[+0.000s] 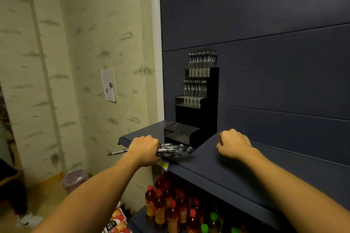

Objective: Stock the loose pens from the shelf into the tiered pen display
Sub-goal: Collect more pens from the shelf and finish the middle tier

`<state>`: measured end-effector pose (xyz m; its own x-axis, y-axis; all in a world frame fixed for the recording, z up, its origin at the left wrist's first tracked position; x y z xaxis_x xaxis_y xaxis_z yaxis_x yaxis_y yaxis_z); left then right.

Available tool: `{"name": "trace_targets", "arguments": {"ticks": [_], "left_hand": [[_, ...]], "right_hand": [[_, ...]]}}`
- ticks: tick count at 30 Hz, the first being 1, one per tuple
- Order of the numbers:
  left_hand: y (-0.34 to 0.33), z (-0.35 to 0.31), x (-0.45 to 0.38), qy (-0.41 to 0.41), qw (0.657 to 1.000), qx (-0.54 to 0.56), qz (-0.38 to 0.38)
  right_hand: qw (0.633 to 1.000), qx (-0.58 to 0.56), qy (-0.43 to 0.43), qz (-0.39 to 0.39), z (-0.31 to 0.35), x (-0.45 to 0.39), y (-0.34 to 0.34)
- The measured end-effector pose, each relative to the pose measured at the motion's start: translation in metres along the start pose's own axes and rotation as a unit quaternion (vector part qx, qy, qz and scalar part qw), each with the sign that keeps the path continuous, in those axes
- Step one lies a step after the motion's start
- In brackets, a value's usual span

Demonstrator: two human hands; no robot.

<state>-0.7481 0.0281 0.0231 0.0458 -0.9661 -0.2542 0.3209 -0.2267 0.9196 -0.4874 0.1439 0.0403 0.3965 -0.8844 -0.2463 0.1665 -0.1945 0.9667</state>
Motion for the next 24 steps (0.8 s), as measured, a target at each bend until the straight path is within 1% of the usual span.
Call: {"name": "trace_targets", "arguments": {"ticks": [8,12,16,24], "left_hand": [[-0.013,0.049,-0.074,-0.066,0.997,0.011,-0.036],[-0.019,0.071,-0.105,-0.088,0.993,0.046,-0.057],[-0.025,0.090,-0.128,-0.104,0.989,0.075,-0.078],[-0.035,0.117,-0.175,-0.138,0.976,0.122,-0.113]], "right_hand": [[0.996,0.017,-0.086,0.006,-0.005,-0.073,-0.019],[0.991,0.025,-0.132,0.003,-0.011,-0.103,-0.024],[0.986,0.029,-0.162,0.014,-0.007,-0.118,-0.030],[0.980,0.046,-0.194,0.021,0.004,-0.129,-0.026]]}}
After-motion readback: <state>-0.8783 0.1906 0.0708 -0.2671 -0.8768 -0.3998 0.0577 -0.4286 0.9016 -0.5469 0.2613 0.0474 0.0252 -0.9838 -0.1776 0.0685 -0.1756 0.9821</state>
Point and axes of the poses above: each hand's wrist, its own x-axis away from the middle knuckle, its own y-axis out of the back of the hand, z = x × y, the point moved 4 cm from there along -x, towards the middle knuckle, and after that the axes turned 5 degrees about -y, right-handed, at the moved point
